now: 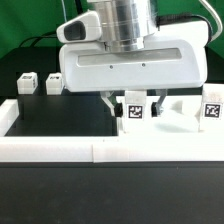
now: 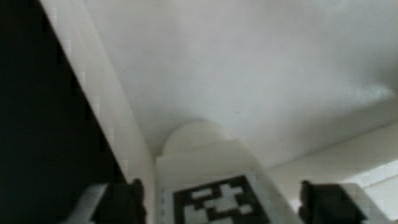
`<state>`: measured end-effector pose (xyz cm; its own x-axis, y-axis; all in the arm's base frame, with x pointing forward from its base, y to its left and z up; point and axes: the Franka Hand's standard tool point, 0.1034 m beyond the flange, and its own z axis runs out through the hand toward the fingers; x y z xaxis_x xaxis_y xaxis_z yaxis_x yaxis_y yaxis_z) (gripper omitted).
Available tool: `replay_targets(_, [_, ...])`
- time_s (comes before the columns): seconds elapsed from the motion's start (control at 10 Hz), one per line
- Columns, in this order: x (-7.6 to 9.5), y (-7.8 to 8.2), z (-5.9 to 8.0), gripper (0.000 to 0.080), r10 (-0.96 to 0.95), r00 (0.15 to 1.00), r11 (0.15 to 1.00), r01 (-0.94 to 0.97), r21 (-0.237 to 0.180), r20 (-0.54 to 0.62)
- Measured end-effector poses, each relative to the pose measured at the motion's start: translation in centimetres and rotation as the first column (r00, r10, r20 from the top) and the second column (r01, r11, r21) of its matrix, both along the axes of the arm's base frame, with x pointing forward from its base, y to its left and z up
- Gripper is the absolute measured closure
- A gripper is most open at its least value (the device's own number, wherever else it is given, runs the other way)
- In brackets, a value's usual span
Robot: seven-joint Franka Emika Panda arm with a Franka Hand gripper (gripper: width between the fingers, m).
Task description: Assemble square table
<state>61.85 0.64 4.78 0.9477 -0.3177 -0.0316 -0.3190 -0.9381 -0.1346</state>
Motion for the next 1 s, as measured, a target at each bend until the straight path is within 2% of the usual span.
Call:
replay_targets(0.1, [-0.01,-0.05,-0.01,0.0491,-0.002,1.000,1.000,0.002,-0.001,-0.001])
replay_targets(0.5, [-0.04,-0.13,0.03,0.0518,-0.331,0.942,0.944,0.331,-0.006,-0.047])
replay_targets(0.6, [0.08,0.08,0.02,0.0518,-0.499,0.864,0.866,0.499,-0.018,-0.060])
replay_targets(0.7, [0.25,0.19,0.04,0.0519,-0.706,0.703,0.707,0.706,-0.039,-0.079])
replay_targets(0.9, [0.38,0.25,0.05,0.0519,-0.874,0.475,0.482,0.874,-0.055,-0.106])
replay_targets(1.0, [0.46,0.25,0.06,0.0519,-0.937,0.323,0.332,0.942,-0.052,-0.137])
